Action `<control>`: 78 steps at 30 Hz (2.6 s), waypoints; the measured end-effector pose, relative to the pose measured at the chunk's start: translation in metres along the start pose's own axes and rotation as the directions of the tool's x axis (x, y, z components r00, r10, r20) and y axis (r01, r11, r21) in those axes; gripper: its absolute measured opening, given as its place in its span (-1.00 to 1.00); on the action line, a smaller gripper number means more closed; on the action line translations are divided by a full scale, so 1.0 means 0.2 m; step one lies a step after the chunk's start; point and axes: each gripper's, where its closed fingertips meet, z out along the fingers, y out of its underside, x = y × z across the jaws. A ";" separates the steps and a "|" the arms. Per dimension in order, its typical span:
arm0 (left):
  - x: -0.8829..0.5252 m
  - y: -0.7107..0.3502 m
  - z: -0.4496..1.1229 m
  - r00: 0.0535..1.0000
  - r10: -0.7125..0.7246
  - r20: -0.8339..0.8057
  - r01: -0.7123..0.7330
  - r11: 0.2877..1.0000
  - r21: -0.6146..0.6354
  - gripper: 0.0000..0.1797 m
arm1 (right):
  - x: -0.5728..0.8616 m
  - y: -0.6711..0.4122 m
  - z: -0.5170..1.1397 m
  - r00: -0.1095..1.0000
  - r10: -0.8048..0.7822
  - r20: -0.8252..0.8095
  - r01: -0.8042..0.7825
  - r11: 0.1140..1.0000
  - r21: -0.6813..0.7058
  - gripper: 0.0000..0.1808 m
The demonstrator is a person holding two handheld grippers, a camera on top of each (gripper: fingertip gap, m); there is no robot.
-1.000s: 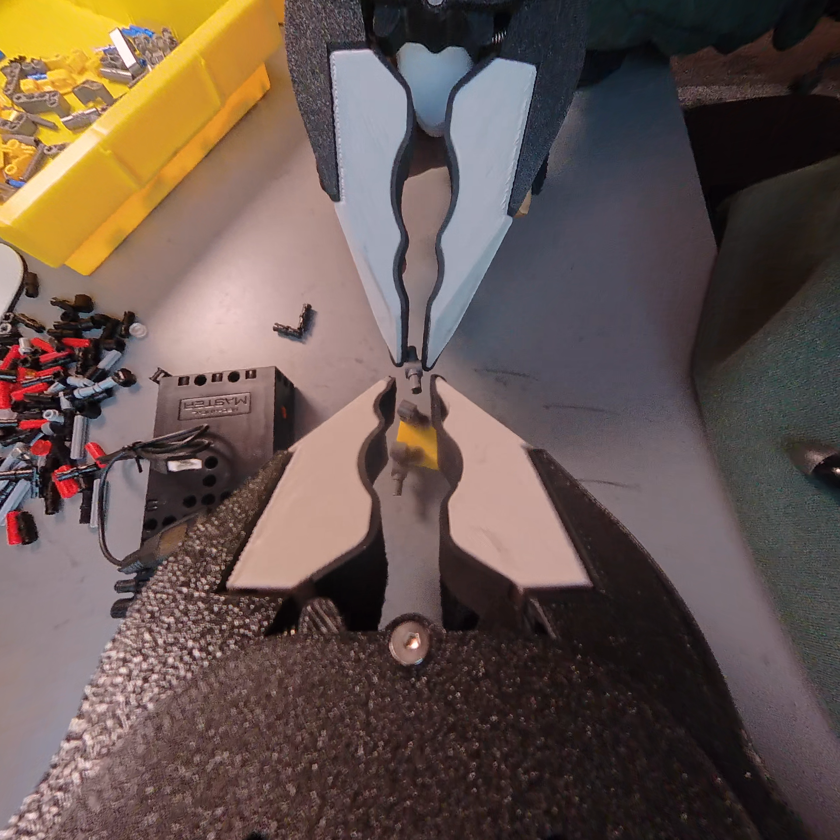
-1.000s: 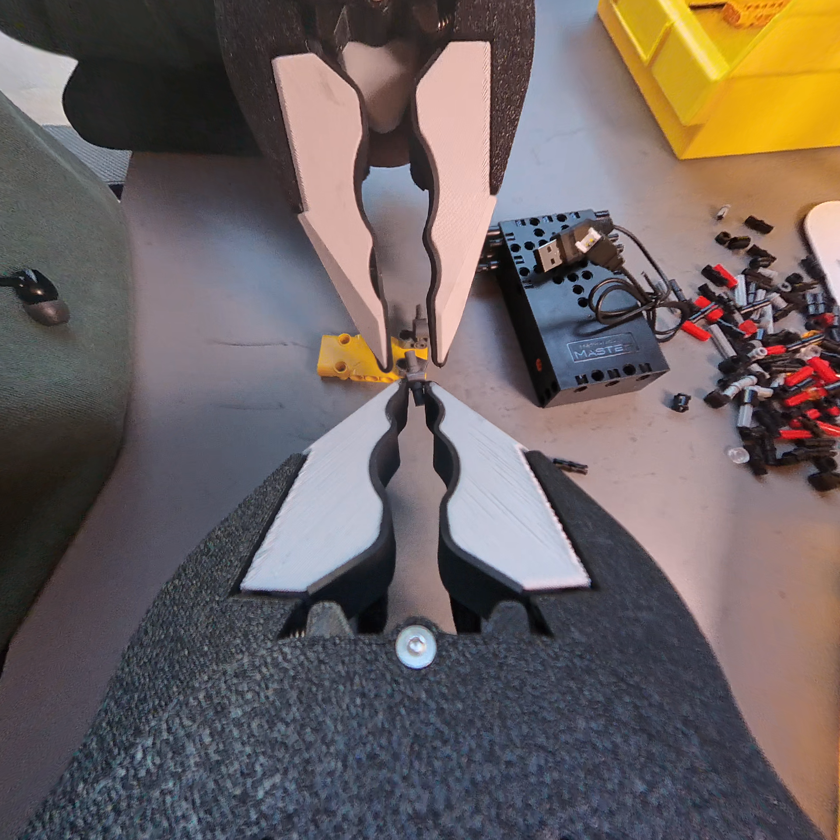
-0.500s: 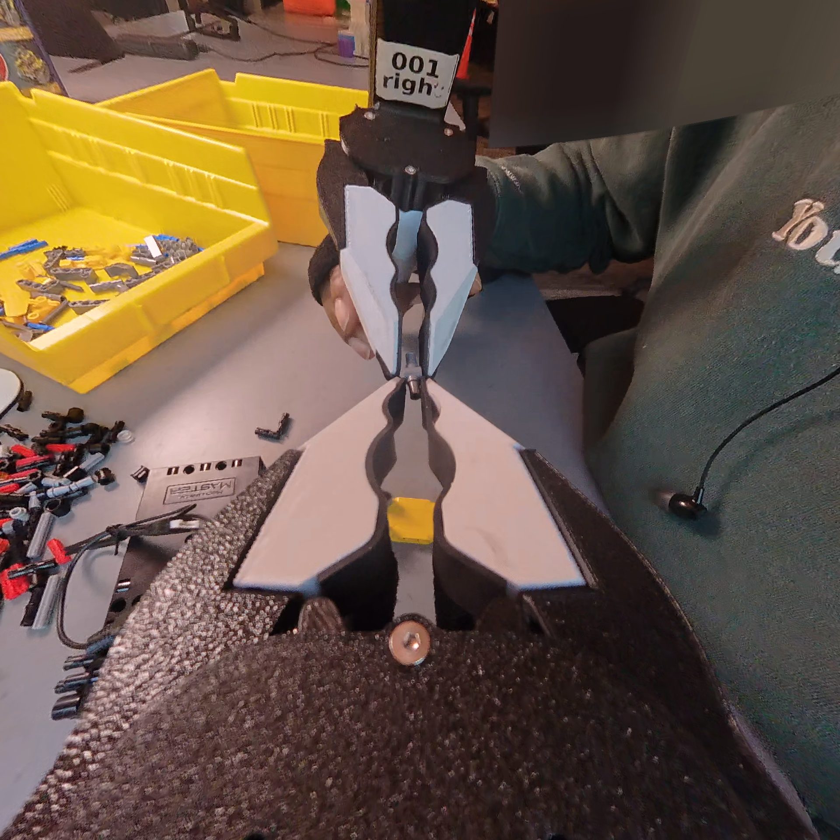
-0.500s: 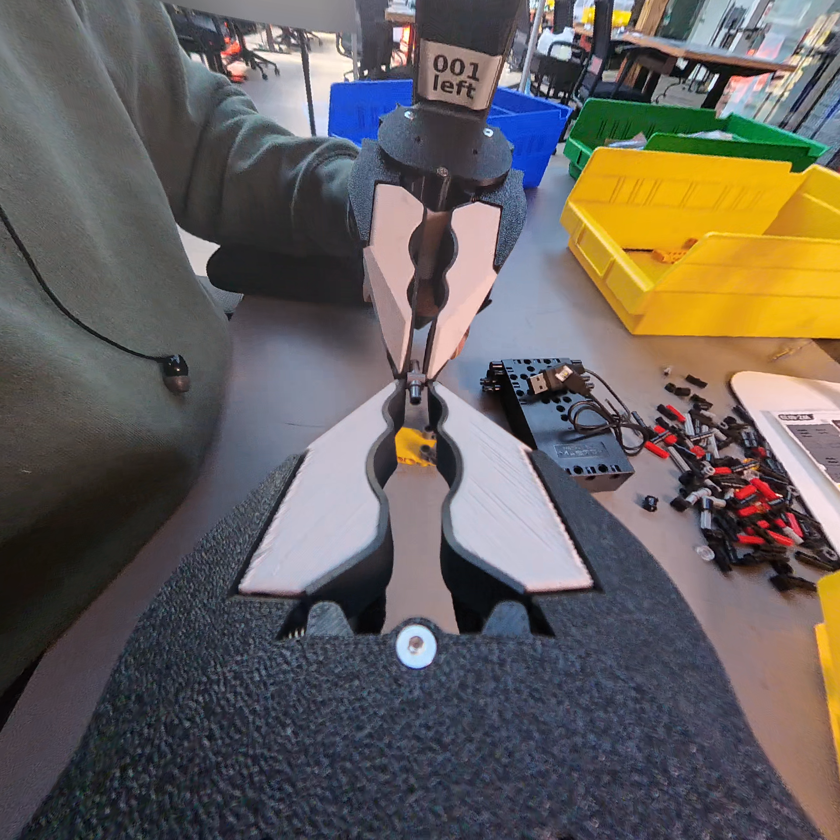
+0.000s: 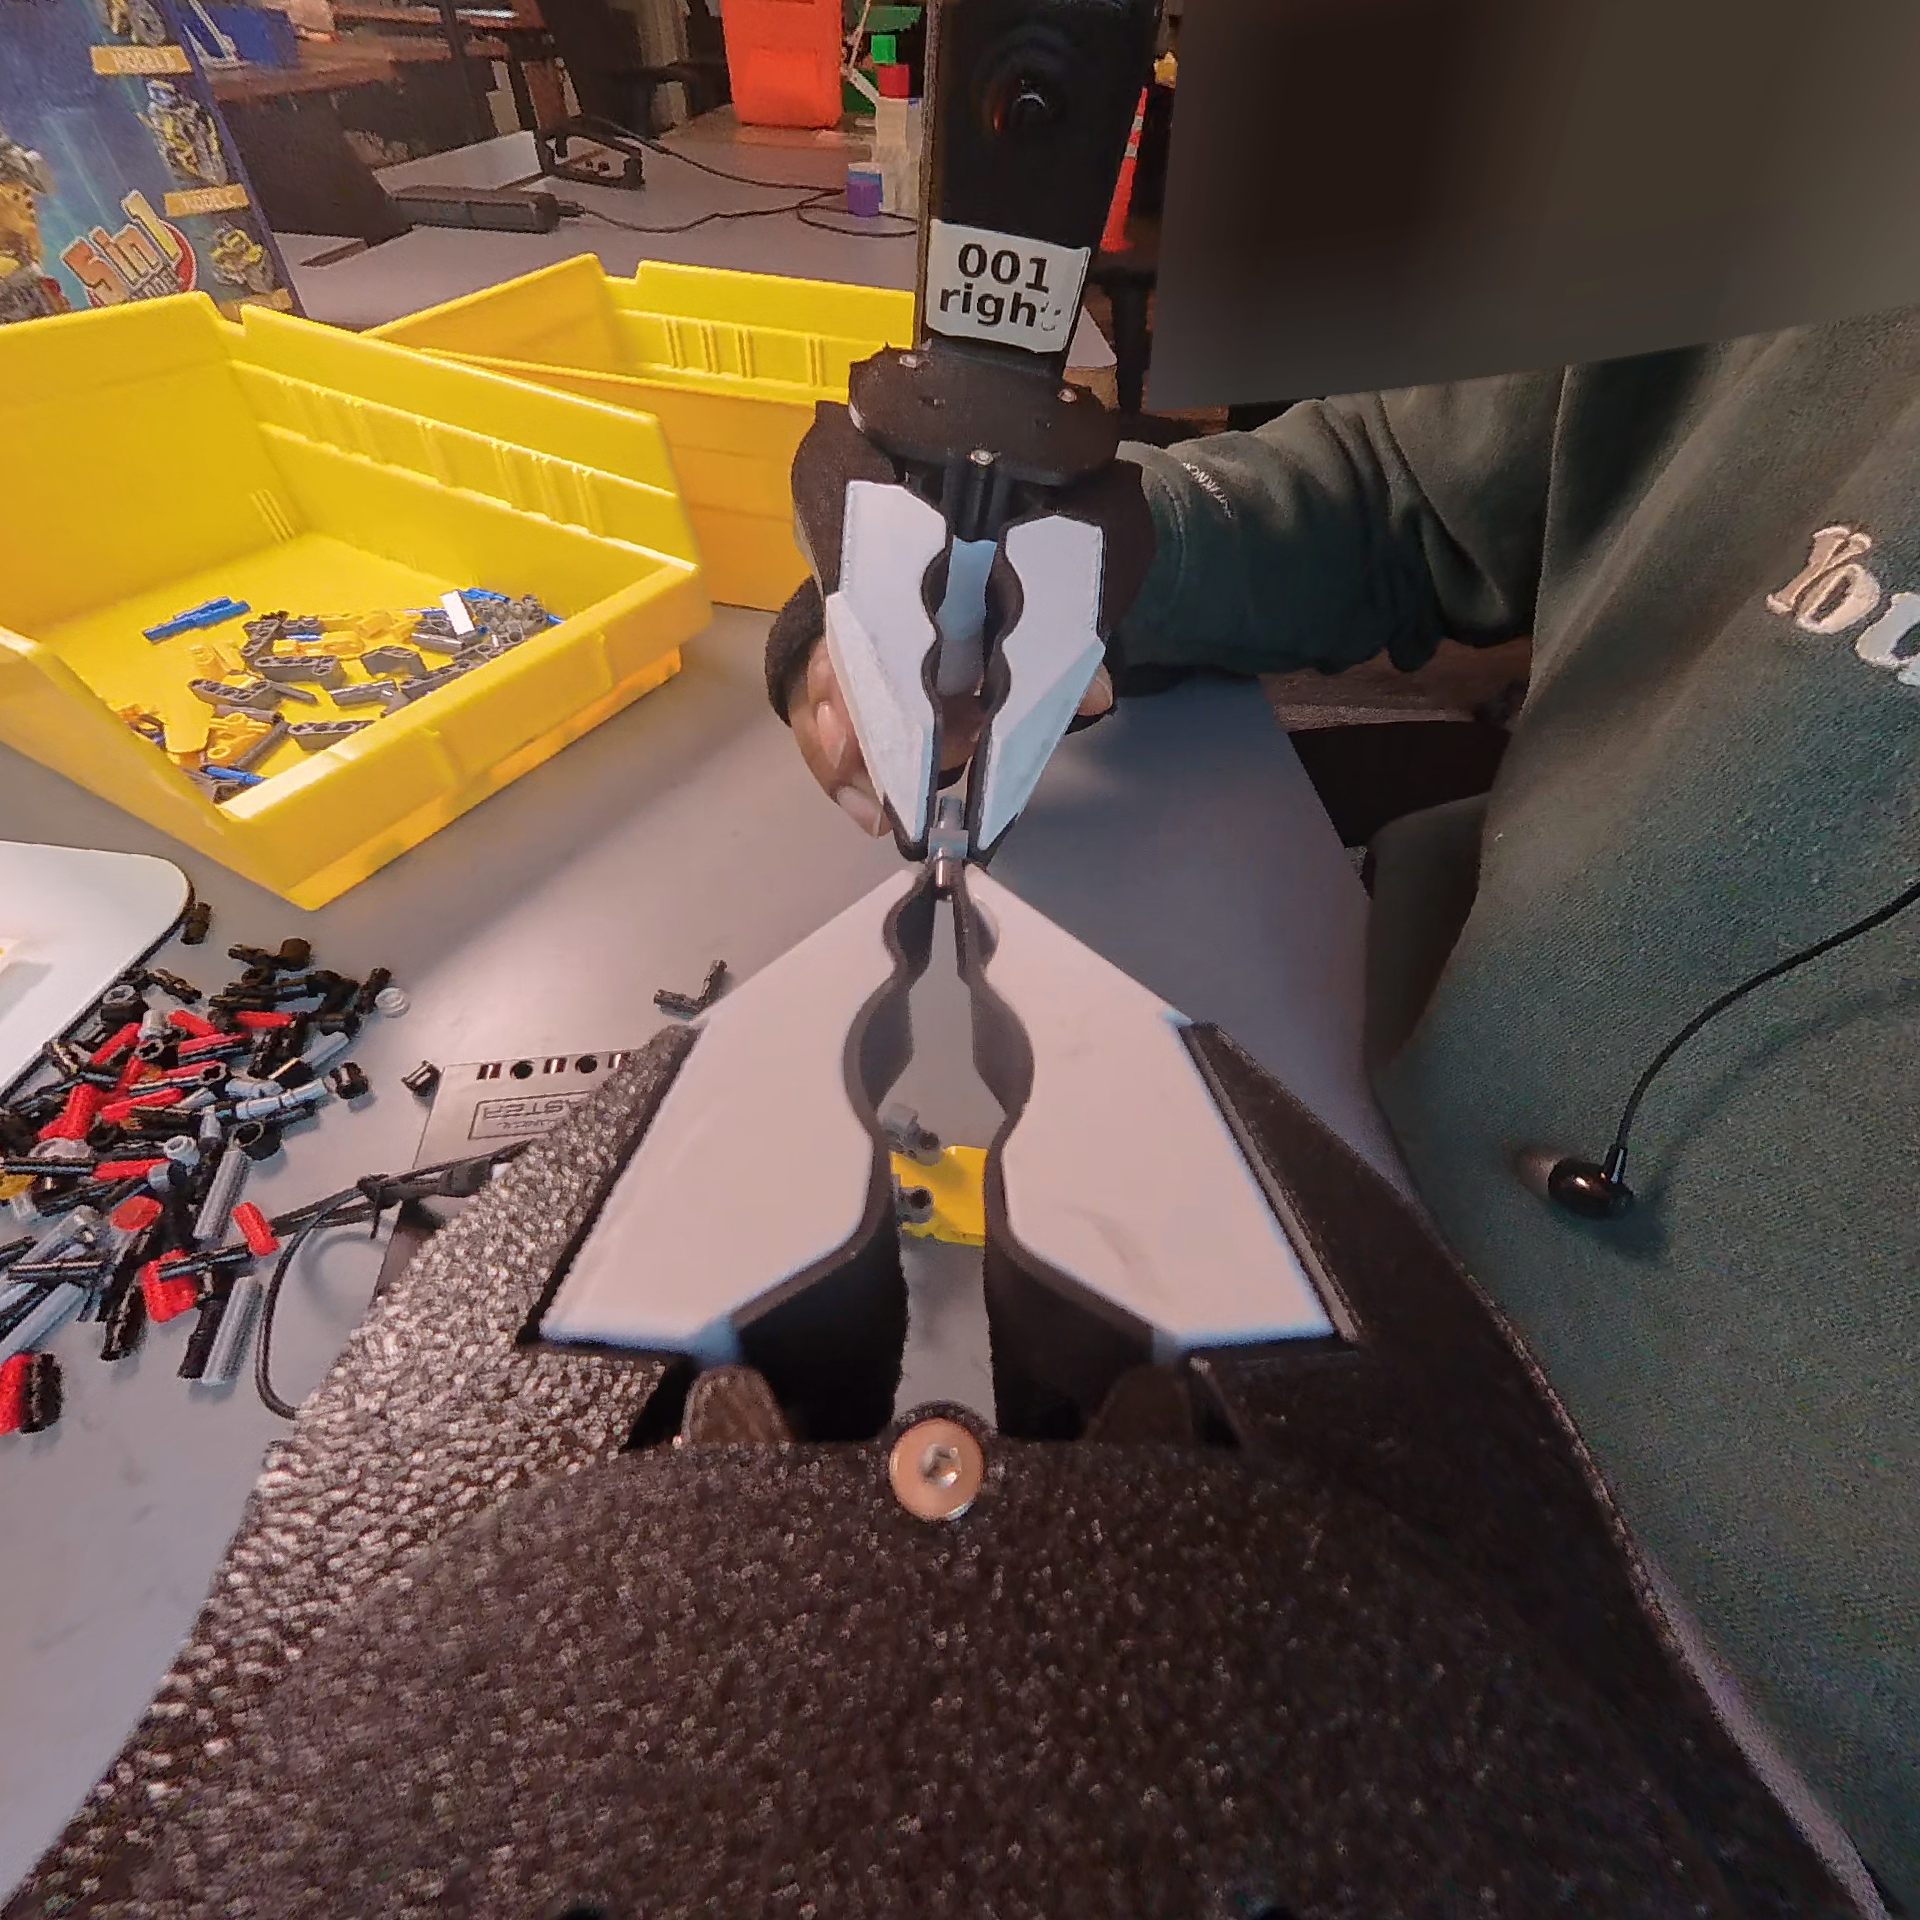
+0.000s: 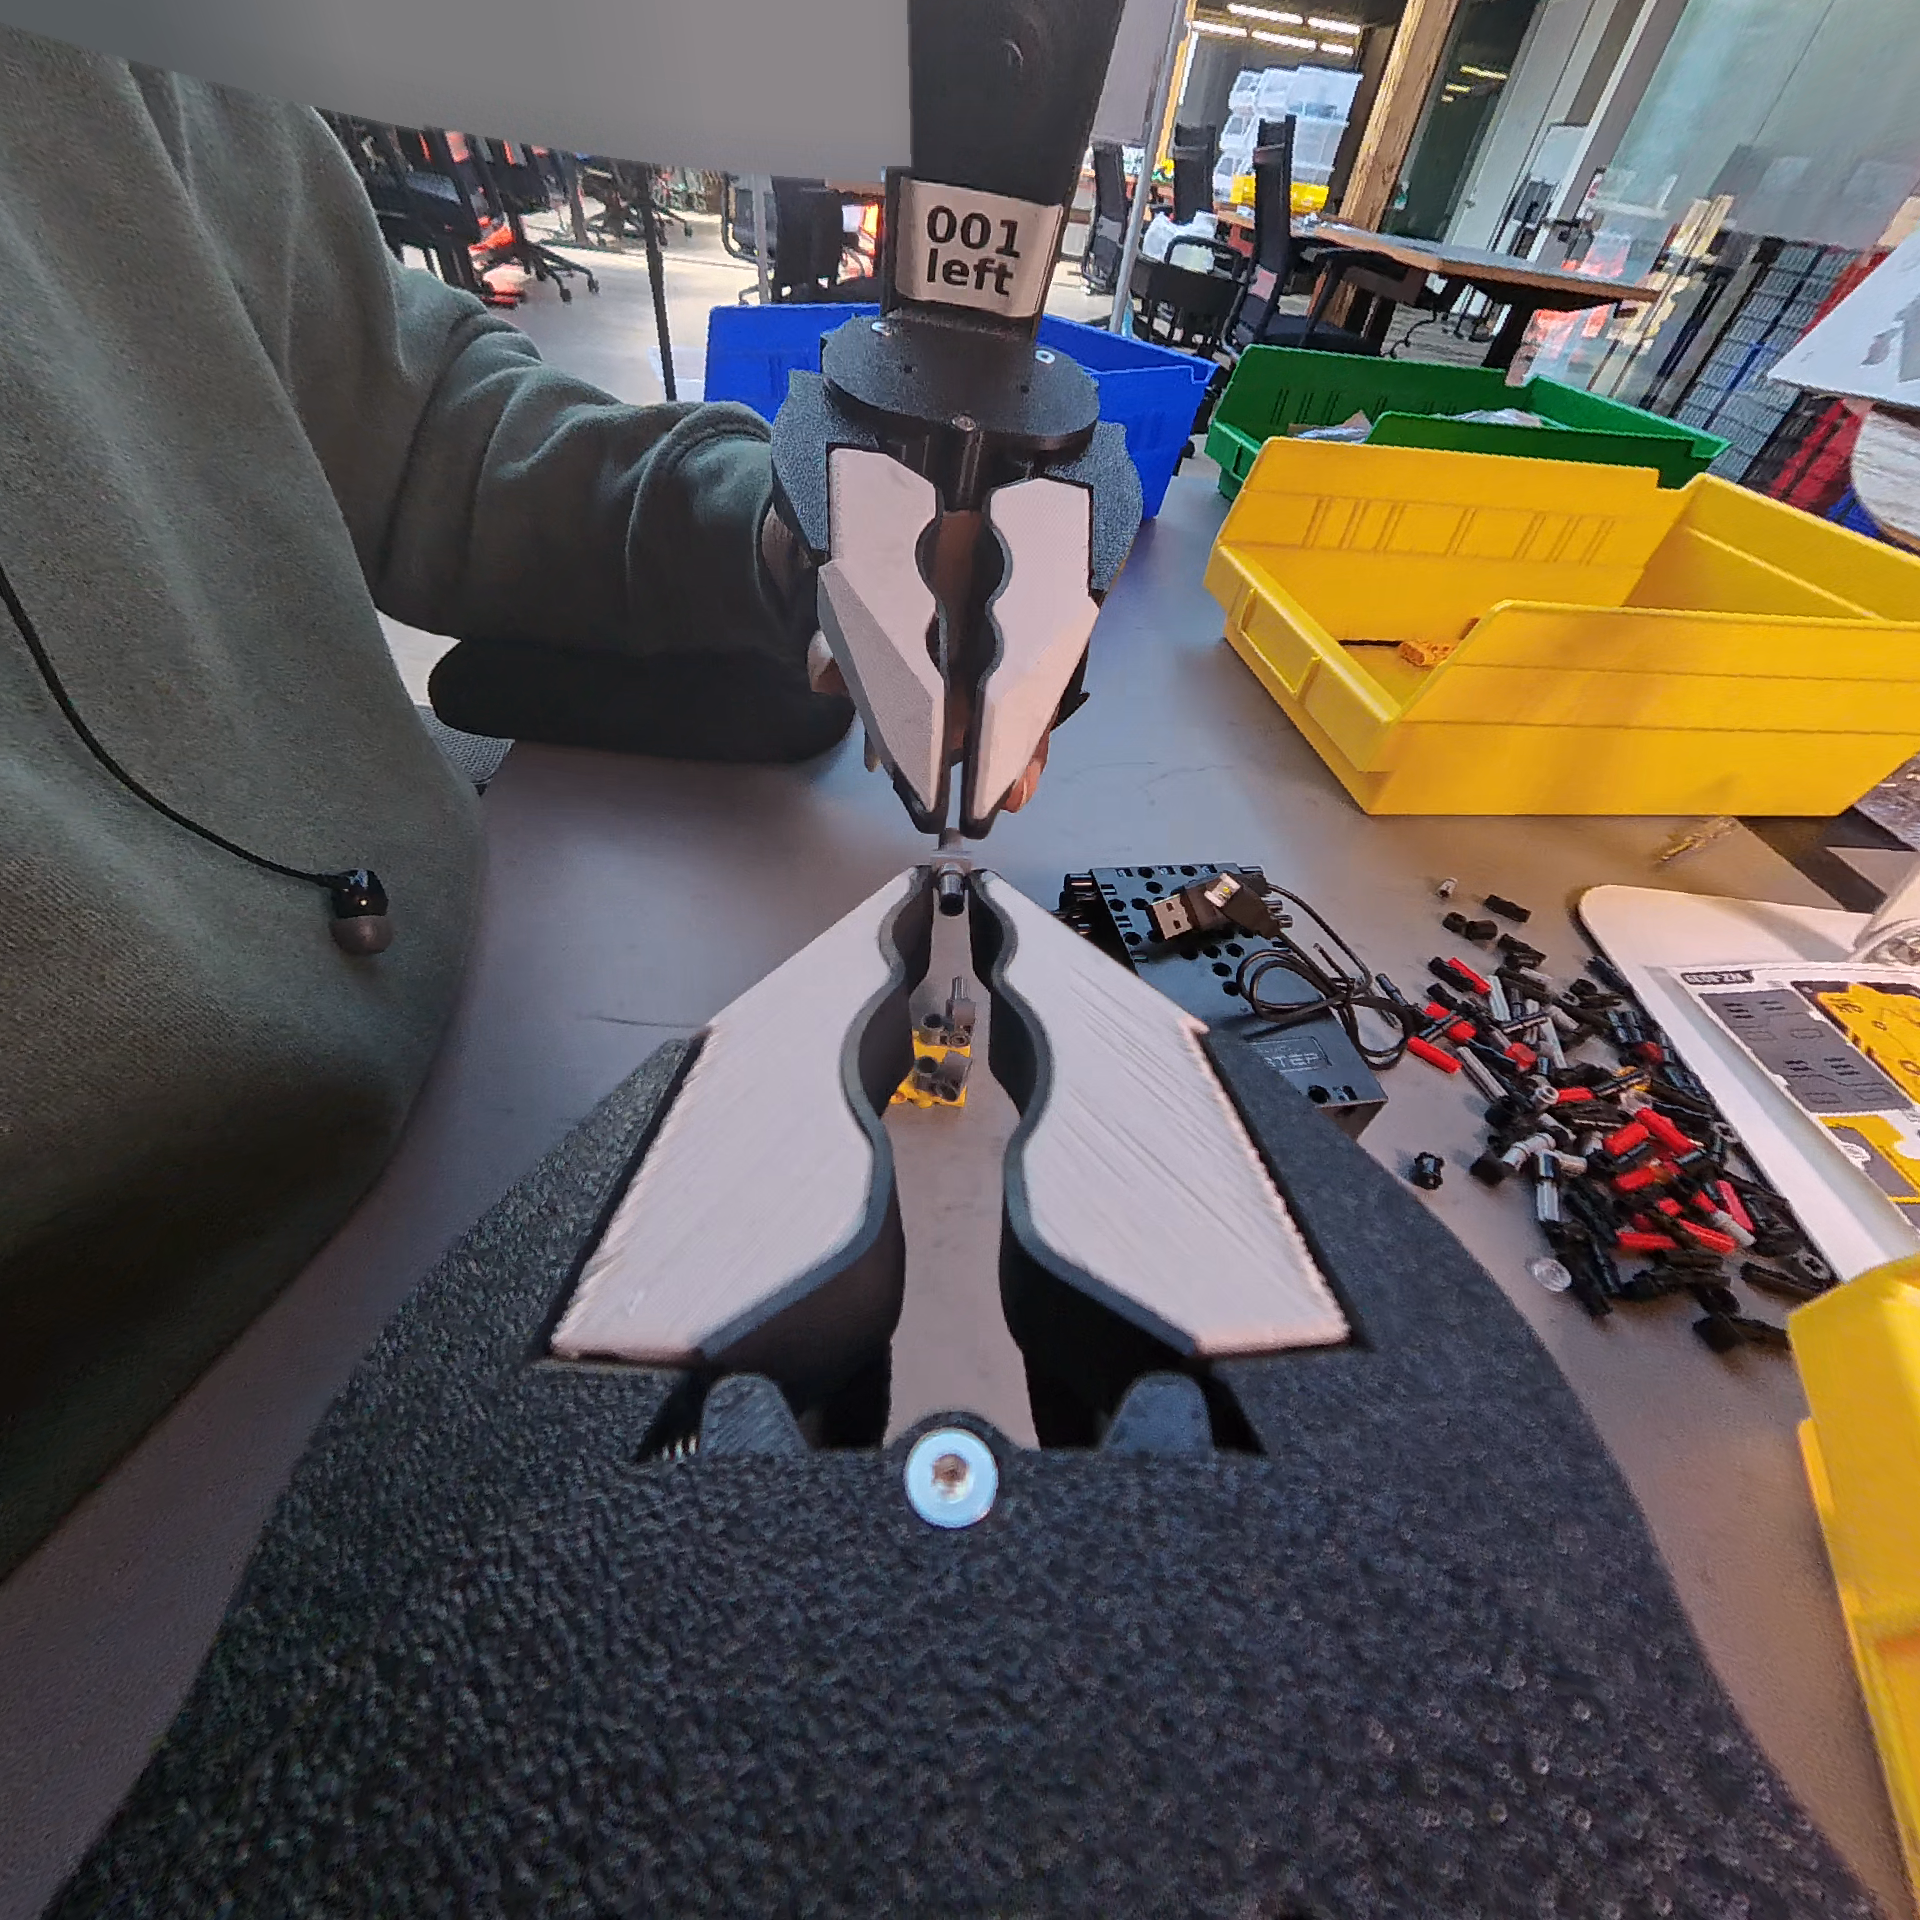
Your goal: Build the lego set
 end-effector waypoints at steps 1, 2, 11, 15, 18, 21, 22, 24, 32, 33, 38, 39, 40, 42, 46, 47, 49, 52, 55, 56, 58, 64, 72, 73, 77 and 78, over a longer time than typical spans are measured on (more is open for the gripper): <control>0.00 0.00 0.00 1.000 0.003 0.001 -0.003 1.000 0.001 -0.97 | 0.00 0.00 0.00 1.000 -0.001 -0.001 0.001 1.000 0.002 -0.95; 0.00 0.00 0.00 1.000 0.003 0.002 -0.003 1.000 0.003 -0.97 | 0.00 0.00 0.00 1.000 0.001 -0.001 -0.001 1.000 0.005 -0.95; 0.01 0.01 0.01 1.000 0.026 0.002 -0.026 1.000 -0.016 -0.96 | 0.00 -0.02 0.01 1.000 -0.007 -0.005 0.007 1.000 0.024 -0.94; 0.01 0.01 0.00 0.999 0.033 -0.003 -0.033 0.999 -0.011 -0.96 | -0.01 -0.02 0.01 1.000 0.006 0.002 -0.006 0.999 0.034 -0.94; 0.02 0.00 0.00 0.999 0.034 -0.015 -0.034 0.999 -0.001 -0.97 | -0.01 -0.03 0.01 1.000 0.006 0.010 -0.006 0.999 0.043 -0.94; 0.02 0.00 0.00 0.999 0.027 -0.021 -0.027 1.000 0.006 -0.96 | -0.02 -0.03 0.01 1.000 0.006 0.012 -0.007 0.999 0.049 -0.94; 0.02 0.00 0.00 0.999 0.026 -0.022 -0.026 1.000 0.007 -0.97 | -0.02 -0.03 0.01 1.000 0.008 0.012 -0.009 0.999 0.049 -0.93; 0.02 0.01 0.01 0.999 0.028 -0.021 -0.028 1.000 0.002 -0.97 | -0.02 -0.03 0.01 1.000 0.011 0.014 -0.012 0.999 0.051 -0.92; 0.01 0.02 0.02 0.999 0.039 0.001 -0.039 0.999 -0.011 -0.96 | -0.01 -0.02 0.01 1.000 0.018 0.008 -0.018 0.999 0.041 -0.94; 0.00 0.02 0.02 0.999 0.040 0.006 -0.040 0.999 -0.014 -0.96 | -0.01 -0.02 0.01 1.000 0.026 0.008 -0.027 0.999 0.040 -0.94; -0.05 0.18 0.03 0.999 0.031 0.013 -0.028 0.986 -0.165 -0.77 | 0.04 0.10 -0.01 1.000 0.020 -0.007 -0.021 0.997 -0.080 -0.94; -0.05 0.25 0.03 0.999 0.034 0.003 -0.033 0.974 -0.225 -0.76 | 0.06 0.13 -0.02 1.000 0.017 -0.016 -0.019 0.994 -0.109 -0.94; -0.05 0.30 0.04 1.000 0.029 -0.010 -0.031 0.960 -0.280 -0.72 | 0.07 0.15 -0.02 1.000 0.016 -0.025 -0.019 0.992 -0.125 -0.94; -0.04 0.38 0.07 0.999 0.008 -0.049 -0.025 0.935 -0.353 -0.68 | 0.08 0.18 -0.03 0.999 0.019 -0.032 -0.023 0.989 -0.147 -0.94; -0.03 0.46 0.08 0.995 0.015 -0.094 -0.057 0.888 -0.456 -0.67 | 0.08 0.20 -0.04 0.999 0.012 -0.032 -0.017 0.986 -0.164 -0.94; -0.03 0.47 0.09 0.995 0.015 -0.104 -0.062 0.882 -0.467 -0.70 | 0.07 0.20 -0.04 1.000 0.013 -0.026 -0.018 0.986 -0.169 -0.94; -0.02 0.47 0.10 0.992 0.006 -0.127 -0.065 0.881 -0.469 -0.83 | 0.06 0.22 -0.03 1.000 0.018 -0.013 -0.020 0.984 -0.178 -0.94; -0.04 0.47 0.11 0.994 0.006 -0.112 -0.058 0.884 -0.464 -0.83 | 0.04 0.22 -0.03 1.000 0.014 -0.002 -0.014 0.984 -0.180 -0.94; -0.05 0.42 0.11 0.997 0.029 -0.077 -0.057 0.914 -0.402 -0.83 | 0.04 0.21 -0.03 1.000 0.016 -0.002 -0.016 0.985 -0.173 -0.94; -0.05 0.37 0.11 0.998 0.015 -0.064 -0.036 0.937 -0.347 -0.83 | 0.04 0.21 -0.03 1.000 0.018 -0.005 -0.019 0.985 -0.169 -0.94; -0.06 0.27 0.10 0.999 -0.003 -0.032 -0.005 0.970 -0.244 -0.83 | 0.03 0.19 -0.03 1.000 0.027 -0.010 -0.028 0.989 -0.144 -0.94; -0.06 0.15 0.07 1.000 -0.010 0.014 0.011 0.992 -0.128 -0.84 | 0.04 0.13 -0.01 0.998 0.054 -0.031 -0.056 0.995 -0.081 -0.94; -0.06 0.15 0.08 0.999 -0.011 0.037 0.016 0.991 -0.130 -0.84 | 0.06 0.13 -0.01 0.997 0.070 -0.045 -0.073 0.995 -0.073 -0.94; -0.07 0.15 0.08 0.999 -0.009 0.045 0.015 0.992 -0.128 -0.84 | 0.06 0.13 -0.01 0.996 0.067 -0.055 -0.071 0.995 -0.076 -0.94; -0.09 0.15 0.08 0.996 0.005 0.085 0.007 0.991 -0.136 -0.84 | 0.08 0.13 -0.01 0.993 0.085 -0.085 -0.092 0.993 -0.073 -0.95; -0.09 0.15 0.08 0.996 0.002 0.091 0.010 0.990 -0.139 -0.84 | 0.08 0.13 -0.01 0.993 0.082 -0.087 -0.089 0.993 -0.074 -0.95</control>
